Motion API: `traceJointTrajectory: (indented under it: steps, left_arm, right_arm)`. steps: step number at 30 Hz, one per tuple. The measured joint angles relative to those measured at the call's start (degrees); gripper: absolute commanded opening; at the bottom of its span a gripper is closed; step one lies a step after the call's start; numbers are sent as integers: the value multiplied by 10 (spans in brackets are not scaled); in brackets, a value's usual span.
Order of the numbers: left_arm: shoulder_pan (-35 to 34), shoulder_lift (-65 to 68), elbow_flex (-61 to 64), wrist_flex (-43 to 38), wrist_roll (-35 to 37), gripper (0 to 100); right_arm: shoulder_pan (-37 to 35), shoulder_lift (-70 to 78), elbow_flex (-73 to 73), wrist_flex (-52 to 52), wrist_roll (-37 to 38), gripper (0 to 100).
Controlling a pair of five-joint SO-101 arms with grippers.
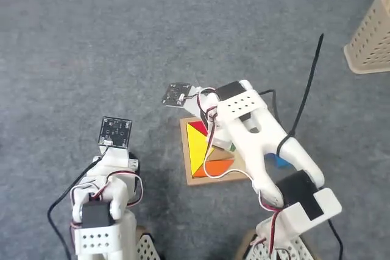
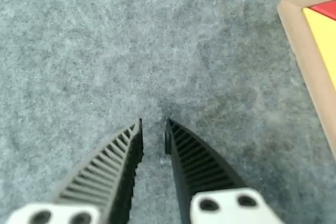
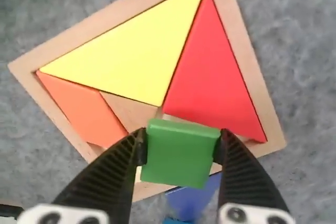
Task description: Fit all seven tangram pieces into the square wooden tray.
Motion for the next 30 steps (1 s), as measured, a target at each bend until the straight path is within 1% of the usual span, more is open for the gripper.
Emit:
traceJointTrajectory:
  steps: [10, 11, 14, 15, 17, 18, 21, 27, 30]
  left_arm:
    - [0, 0, 0, 0, 0, 71]
    - [0, 0, 0, 0, 0, 71]
    - [0, 0, 0, 0, 0, 71]
    - [0, 0, 0, 0, 0, 71]
    - [0, 0, 0, 0, 0, 71]
    - [0, 0, 0, 0, 0, 71]
    - [0, 0, 0, 0, 0, 71]
    - [0, 0, 0, 0, 0, 71]
    - [0, 0, 0, 0, 0, 71]
  right_arm:
    - [0, 0, 0, 0, -10, 183]
    - [0, 0, 0, 0, -10, 162]
    - [0, 0, 0, 0, -10, 24]
    - [0, 0, 0, -2, -11, 0]
    - [0, 0, 0, -11, -31, 20]
    - [0, 0, 0, -15, -48, 3]
    - [15, 0, 0, -20, -95, 5]
    - [86, 0, 0, -36, -158, 6]
    - [120, -10, 0, -37, -178, 6]
